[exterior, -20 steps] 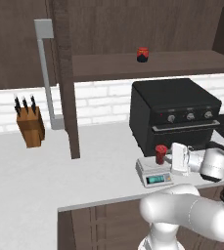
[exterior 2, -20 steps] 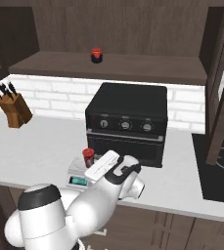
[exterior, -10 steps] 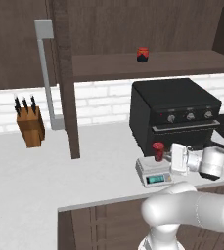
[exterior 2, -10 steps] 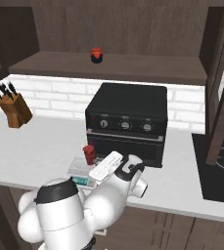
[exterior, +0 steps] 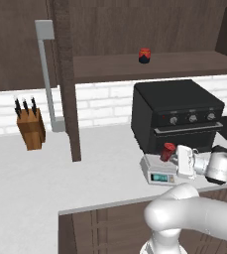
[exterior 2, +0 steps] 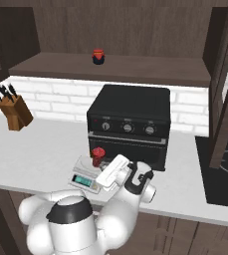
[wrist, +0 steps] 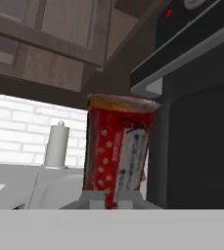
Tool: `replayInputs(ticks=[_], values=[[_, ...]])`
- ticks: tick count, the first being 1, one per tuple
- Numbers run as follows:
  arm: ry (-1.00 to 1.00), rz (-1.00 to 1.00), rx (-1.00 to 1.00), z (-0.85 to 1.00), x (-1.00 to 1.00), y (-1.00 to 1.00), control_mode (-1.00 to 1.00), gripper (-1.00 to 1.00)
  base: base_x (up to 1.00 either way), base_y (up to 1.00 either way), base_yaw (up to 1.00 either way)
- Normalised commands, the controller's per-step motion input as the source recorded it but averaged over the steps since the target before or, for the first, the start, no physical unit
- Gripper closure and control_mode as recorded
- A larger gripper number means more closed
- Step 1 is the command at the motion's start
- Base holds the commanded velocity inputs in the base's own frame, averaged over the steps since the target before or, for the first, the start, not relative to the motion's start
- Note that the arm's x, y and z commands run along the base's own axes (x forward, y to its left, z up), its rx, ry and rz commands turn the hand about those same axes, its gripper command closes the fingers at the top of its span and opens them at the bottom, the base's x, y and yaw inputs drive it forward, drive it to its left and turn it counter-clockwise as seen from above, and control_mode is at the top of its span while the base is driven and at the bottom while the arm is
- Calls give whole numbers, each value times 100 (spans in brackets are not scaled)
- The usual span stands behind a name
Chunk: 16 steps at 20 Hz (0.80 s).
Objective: Pick the yogurt and place it on the digital scale for weighing, and close the cabinet.
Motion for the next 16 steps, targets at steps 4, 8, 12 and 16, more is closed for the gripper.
replayInputs(ticks=[4,8,12,16], values=[[-10,0,0,16,-18,0,-100,-100,0,0,0],[-14,0,0,11,-19,0,-100,-100,0,0,0],[-15,0,0,13,-23,0,-100,-100,0,0,0],[-14,0,0,31,-33,0,-100,-100,0,0,0]])
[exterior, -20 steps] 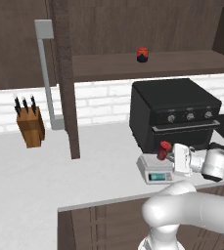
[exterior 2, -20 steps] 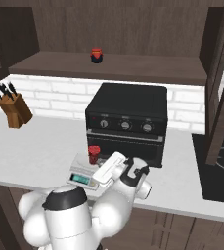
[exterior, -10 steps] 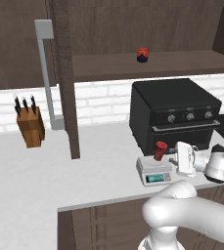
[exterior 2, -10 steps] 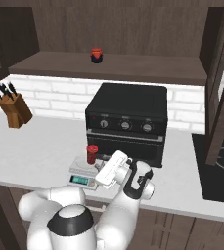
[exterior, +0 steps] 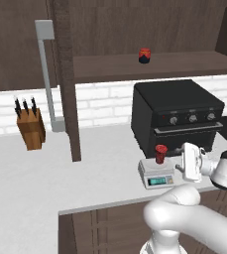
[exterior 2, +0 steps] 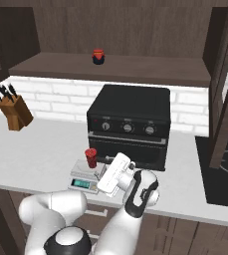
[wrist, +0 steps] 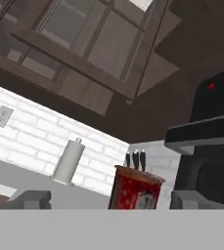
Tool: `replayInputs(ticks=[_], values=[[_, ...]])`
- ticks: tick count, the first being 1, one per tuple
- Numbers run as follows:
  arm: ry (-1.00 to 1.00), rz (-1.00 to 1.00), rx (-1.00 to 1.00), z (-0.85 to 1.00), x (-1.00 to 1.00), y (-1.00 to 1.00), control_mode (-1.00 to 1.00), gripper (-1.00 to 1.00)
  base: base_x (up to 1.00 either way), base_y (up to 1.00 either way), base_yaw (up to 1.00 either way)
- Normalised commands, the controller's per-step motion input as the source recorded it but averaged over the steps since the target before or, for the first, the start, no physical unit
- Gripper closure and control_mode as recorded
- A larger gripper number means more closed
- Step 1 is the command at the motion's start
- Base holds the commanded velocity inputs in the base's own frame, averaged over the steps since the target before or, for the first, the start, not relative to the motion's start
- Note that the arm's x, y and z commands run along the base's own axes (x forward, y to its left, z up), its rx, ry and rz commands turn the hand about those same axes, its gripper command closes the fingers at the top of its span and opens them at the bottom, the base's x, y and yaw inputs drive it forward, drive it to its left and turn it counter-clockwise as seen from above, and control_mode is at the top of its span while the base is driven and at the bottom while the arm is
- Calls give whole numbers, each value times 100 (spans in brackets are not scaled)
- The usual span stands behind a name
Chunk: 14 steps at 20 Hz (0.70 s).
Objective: Pick the yogurt and place it on the digital scale for weighing, and close the cabinet.
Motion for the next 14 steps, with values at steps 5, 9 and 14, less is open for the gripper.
replayInputs(ticks=[5,9,14], values=[[-30,-3,0,70,-59,-17,-100,-100,0,0,0],[-39,-13,0,66,-75,-32,-100,-100,0,0,0],[-34,-24,5,57,-73,-28,-100,-100,0,0,0]])
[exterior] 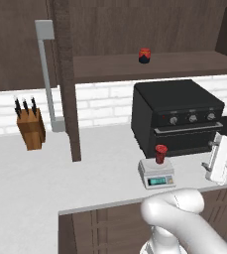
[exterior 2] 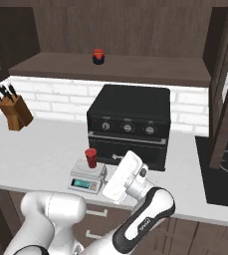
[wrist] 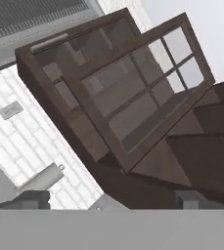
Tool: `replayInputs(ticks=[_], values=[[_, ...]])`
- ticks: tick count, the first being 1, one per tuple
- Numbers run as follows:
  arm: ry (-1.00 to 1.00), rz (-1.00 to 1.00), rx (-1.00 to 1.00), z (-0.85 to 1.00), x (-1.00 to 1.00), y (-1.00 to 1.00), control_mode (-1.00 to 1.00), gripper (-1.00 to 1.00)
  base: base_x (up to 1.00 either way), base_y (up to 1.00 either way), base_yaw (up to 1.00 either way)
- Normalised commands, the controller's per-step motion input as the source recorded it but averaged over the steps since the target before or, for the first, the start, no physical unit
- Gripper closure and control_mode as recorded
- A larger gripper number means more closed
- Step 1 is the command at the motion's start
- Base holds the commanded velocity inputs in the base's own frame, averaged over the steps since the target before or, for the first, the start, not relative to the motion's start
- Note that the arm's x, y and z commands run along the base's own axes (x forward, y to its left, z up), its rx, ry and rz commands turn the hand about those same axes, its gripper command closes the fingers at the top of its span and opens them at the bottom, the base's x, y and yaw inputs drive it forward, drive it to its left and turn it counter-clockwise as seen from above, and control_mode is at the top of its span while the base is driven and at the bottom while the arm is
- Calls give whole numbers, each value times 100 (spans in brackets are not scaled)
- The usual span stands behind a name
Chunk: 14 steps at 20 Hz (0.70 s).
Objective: Pick the yogurt and place it on the digital scale for weighing, and close the cabinet.
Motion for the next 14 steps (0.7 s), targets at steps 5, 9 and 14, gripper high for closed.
replayInputs(ticks=[5,9,14], values=[[-25,-29,12,68,-54,-45,-100,-100,0,0,0],[-25,-25,15,73,-38,-82,-100,-100,0,0,0],[-36,-11,18,48,-32,-90,-100,-100,0,0,0]])
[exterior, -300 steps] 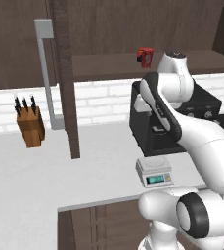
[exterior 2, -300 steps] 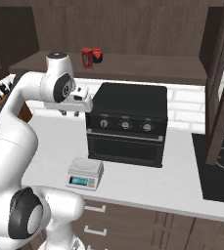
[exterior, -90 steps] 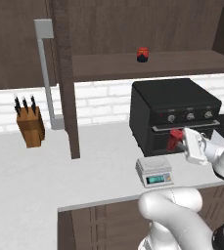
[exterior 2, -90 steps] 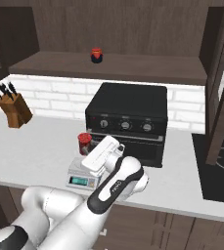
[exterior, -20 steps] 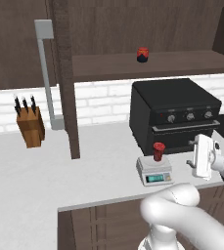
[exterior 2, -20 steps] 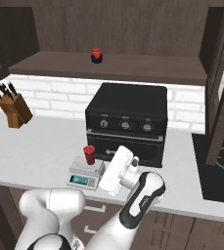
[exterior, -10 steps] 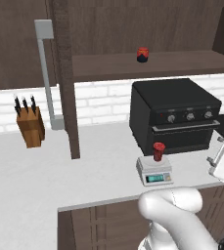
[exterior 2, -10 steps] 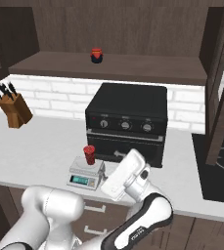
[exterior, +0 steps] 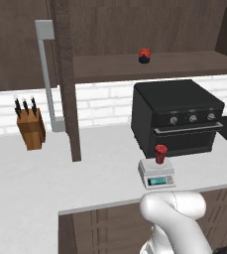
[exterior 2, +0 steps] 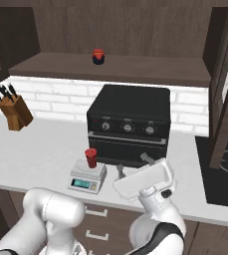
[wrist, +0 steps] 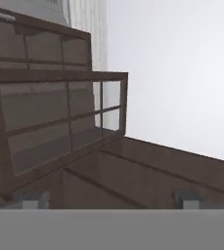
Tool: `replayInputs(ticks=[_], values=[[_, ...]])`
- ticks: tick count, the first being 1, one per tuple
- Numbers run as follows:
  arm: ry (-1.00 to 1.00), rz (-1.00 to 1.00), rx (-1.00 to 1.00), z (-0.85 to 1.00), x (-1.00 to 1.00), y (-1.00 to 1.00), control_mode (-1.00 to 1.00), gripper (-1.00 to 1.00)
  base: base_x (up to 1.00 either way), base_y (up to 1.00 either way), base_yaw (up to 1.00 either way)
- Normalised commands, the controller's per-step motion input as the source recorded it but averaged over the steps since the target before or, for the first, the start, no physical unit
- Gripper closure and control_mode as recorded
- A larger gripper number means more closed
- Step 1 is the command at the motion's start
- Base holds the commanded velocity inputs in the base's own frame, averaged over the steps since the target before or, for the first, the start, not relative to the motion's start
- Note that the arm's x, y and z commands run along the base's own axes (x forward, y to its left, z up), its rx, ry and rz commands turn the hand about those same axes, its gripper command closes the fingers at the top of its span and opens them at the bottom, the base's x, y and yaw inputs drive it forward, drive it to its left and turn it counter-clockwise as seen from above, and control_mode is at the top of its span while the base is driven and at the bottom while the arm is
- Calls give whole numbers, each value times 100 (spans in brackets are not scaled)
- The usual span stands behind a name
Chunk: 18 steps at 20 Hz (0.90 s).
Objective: Pick the yogurt and place it on the digital scale for weighing, and close the cabinet.
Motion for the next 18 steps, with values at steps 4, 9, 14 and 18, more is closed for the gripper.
replayInputs(ticks=[4,9,14,18], values=[[-42,-2,20,10,-19,-84,-100,-100,0,0,0],[-28,-3,19,12,-20,-86,-100,-100,0,0,0],[6,-2,15,42,-23,-97,-100,-100,0,0,0],[32,0,4,24,-8,-71,-100,-100,0,0,0]])
